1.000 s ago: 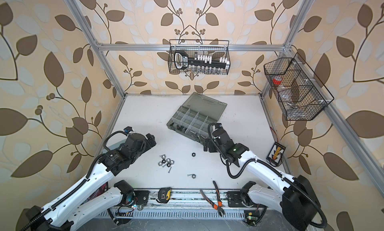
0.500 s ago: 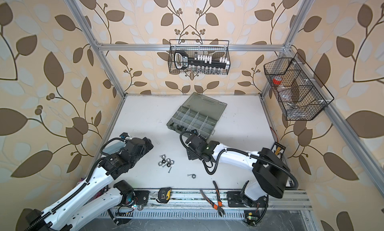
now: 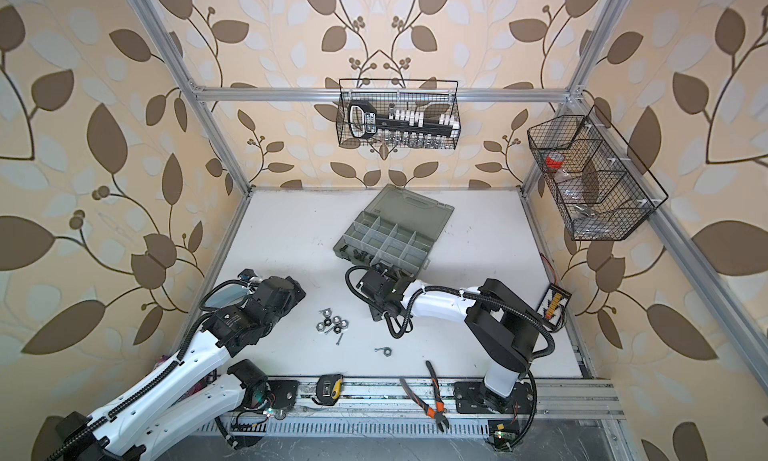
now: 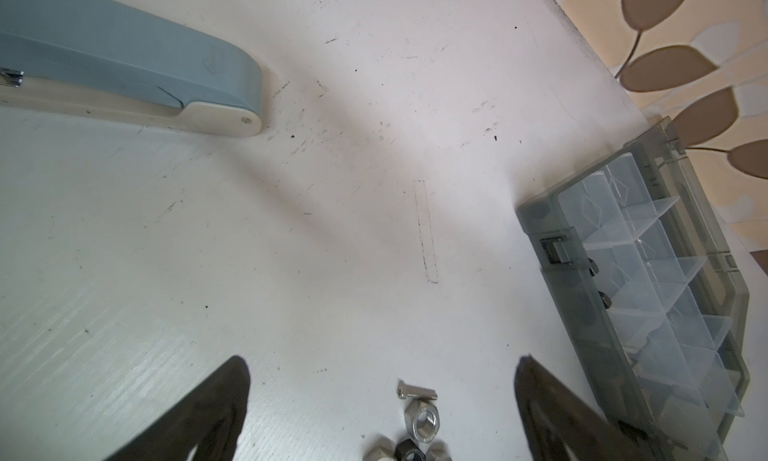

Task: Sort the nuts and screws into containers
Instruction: 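Lower the right gripper over the black nut and grasp it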

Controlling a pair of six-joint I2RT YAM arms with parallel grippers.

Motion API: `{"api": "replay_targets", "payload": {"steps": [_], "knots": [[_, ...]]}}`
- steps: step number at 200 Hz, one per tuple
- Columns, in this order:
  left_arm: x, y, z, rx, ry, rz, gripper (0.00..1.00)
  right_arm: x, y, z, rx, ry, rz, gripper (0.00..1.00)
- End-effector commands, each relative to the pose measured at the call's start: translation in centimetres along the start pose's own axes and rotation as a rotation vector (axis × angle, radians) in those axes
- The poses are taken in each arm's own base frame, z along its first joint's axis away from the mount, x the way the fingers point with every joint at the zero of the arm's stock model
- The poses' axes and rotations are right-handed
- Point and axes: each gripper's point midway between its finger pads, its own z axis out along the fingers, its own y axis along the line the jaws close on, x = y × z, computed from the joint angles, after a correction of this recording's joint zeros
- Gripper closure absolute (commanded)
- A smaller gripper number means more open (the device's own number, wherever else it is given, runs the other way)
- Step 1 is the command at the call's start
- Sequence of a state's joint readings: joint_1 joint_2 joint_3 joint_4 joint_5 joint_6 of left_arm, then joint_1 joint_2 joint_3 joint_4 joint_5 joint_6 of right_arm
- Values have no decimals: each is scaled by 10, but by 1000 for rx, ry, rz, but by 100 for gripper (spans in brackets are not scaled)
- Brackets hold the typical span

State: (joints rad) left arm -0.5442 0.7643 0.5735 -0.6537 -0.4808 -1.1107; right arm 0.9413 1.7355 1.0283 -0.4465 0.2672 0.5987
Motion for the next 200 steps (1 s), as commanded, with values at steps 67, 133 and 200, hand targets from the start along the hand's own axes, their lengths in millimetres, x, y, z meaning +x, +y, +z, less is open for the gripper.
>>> {"api": "replay_targets", "payload": {"steps": [67,133,200], "knots": [[3,2,7,-29,-1,7,1,6,-11,20,50,90,63,47],[3,2,8,-33,-4,12,1,18,-8,22,44,154,53,52],[2,3,8,-38,-8,14,1,35,-13,25,61,204,50,68]]}}
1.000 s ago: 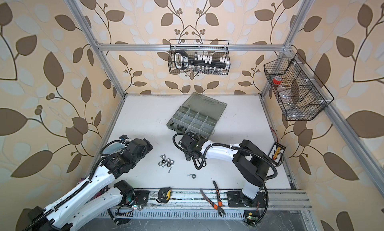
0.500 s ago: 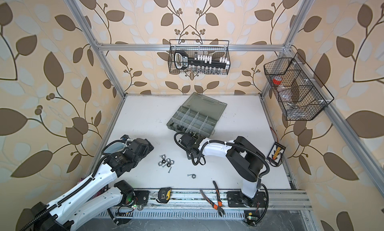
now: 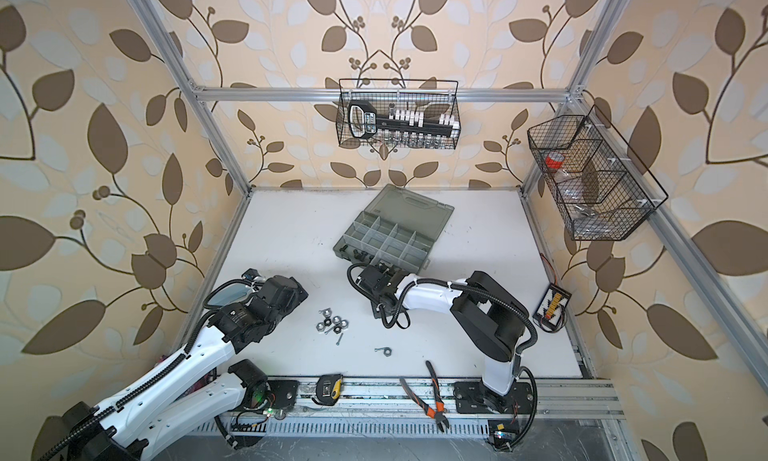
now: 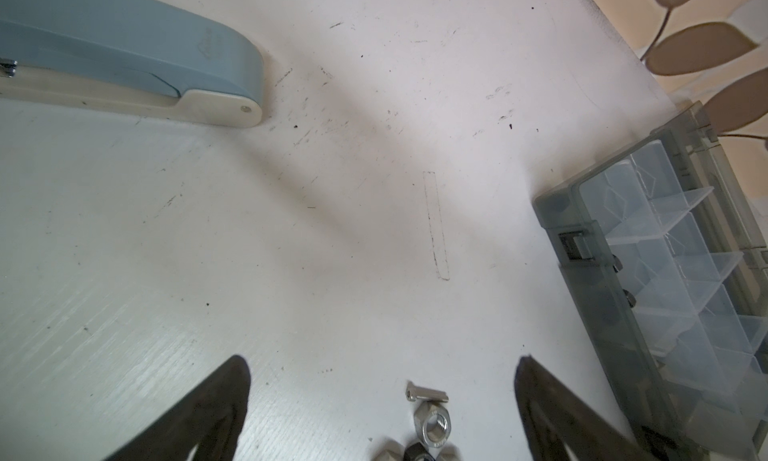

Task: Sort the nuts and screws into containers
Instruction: 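Lower the right gripper over the black nut and grasp it, then carry the black nut with the right gripper into an empty box compartment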

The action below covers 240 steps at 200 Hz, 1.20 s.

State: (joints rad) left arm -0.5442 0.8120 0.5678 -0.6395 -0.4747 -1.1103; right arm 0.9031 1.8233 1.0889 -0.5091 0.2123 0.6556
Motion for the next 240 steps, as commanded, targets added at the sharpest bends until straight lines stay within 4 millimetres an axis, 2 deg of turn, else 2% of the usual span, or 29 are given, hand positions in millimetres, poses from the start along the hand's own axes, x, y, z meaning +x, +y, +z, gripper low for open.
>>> {"api": "replay_targets", "payload": {"steps": [1,55,90,142,170,201,240], "knots": [[-4,1,0,-8,-26,-5,1,26,-9,9,48,99,-20,69],[-6,0,-2,-9,-32,-4,1,33,-7,9,52,117,-26,70],[-8,0,-3,-12,-37,-2,1,35,-10,9,65,124,-24,75],[-13,0,-5,-17,-58,3,1,28,-8,6,61,102,-29,88],[-14,0,-5,-21,-62,8,1,14,-5,-6,49,52,-39,90],[-14,1,-5,-25,-63,10,1,-9,-3,-28,36,-25,-54,90],[-14,2,-5,-34,-60,16,1,-44,-19,-54,29,-109,-23,90]]}}
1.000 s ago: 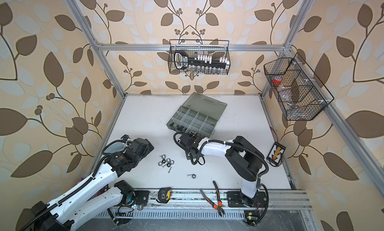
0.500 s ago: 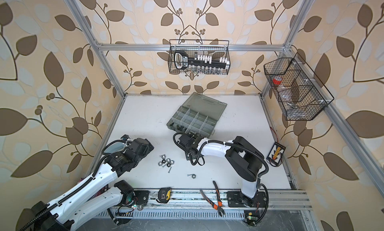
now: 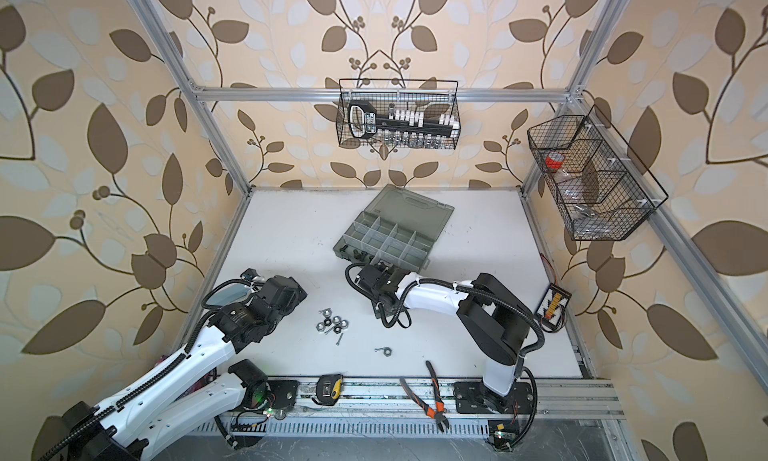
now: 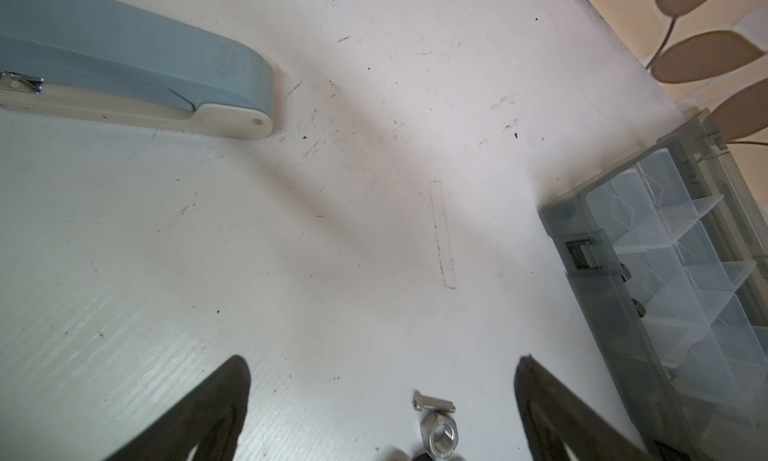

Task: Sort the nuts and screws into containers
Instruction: 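Carry the black nut with the right gripper into an empty box compartment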

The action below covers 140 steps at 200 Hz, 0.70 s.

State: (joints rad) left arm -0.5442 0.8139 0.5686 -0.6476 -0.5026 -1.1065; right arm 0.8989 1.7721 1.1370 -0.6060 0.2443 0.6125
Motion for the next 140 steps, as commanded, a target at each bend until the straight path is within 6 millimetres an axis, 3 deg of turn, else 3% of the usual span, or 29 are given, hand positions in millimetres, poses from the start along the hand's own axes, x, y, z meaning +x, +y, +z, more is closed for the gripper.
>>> {"api": "replay_targets", "payload": {"steps": [1,28,65,101,140], "knots": [[-10,-1,-5,-16,-36,8,1,-34,-15,-29,3,-91,19,90],[-8,0,-4,-16,-30,3,1,-65,-35,-46,11,-160,54,89],[-7,-2,-4,-9,-22,2,1,-94,-63,-49,30,-190,96,89],[-5,-3,-4,-3,-15,7,1,-109,-90,-34,42,-167,143,88],[-4,-4,-3,0,-8,8,1,-118,-104,-19,48,-154,162,88]]}}
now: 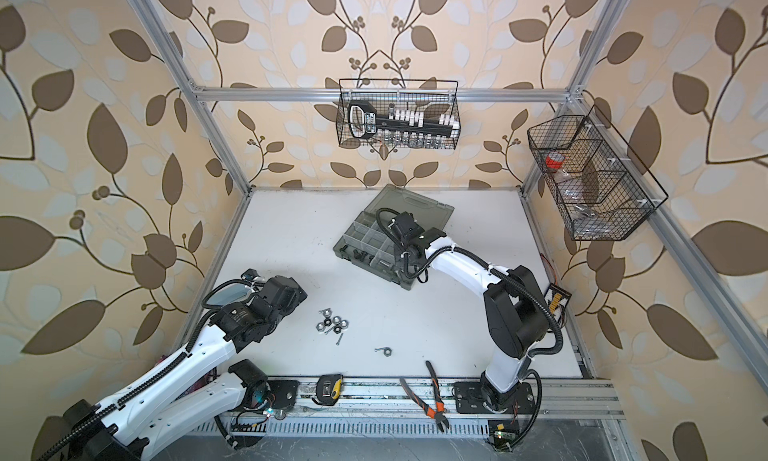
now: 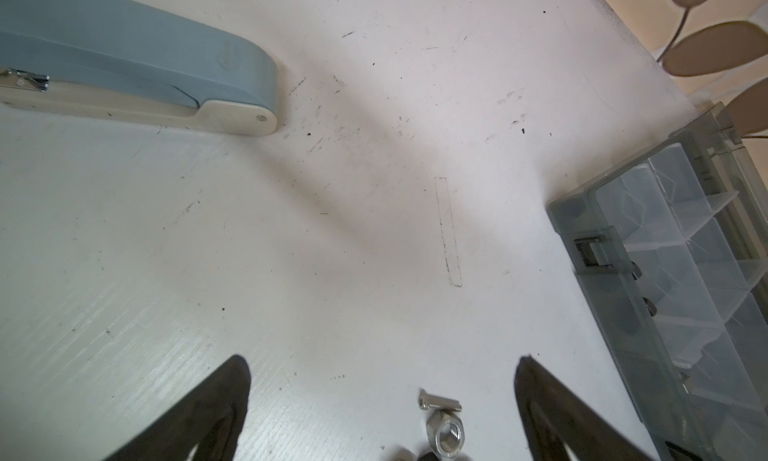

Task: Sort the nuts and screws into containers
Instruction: 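Carry the black nut with the right gripper into an empty box compartment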

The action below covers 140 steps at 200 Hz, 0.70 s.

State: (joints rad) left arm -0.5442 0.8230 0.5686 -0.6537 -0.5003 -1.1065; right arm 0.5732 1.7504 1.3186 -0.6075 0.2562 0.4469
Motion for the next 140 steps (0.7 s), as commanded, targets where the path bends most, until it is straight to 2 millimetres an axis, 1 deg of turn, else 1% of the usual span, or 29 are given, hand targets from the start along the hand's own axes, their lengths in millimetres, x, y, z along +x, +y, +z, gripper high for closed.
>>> {"api": "replay_targets", "payload": {"steps": [1,29,50,83,140], "knots": [[-6,-5,-5,11,-16,0,1,-7,0,8,-10,12,-17,88],[-6,-6,-5,11,-15,4,1,-7,-9,21,6,32,-5,86],[-6,-5,-5,10,-13,5,1,-7,-14,29,0,47,9,82],[-6,-5,-5,8,-15,7,1,-6,-17,35,4,57,9,76],[-7,-6,-6,9,-15,8,1,1,-21,46,12,76,10,73]]}}
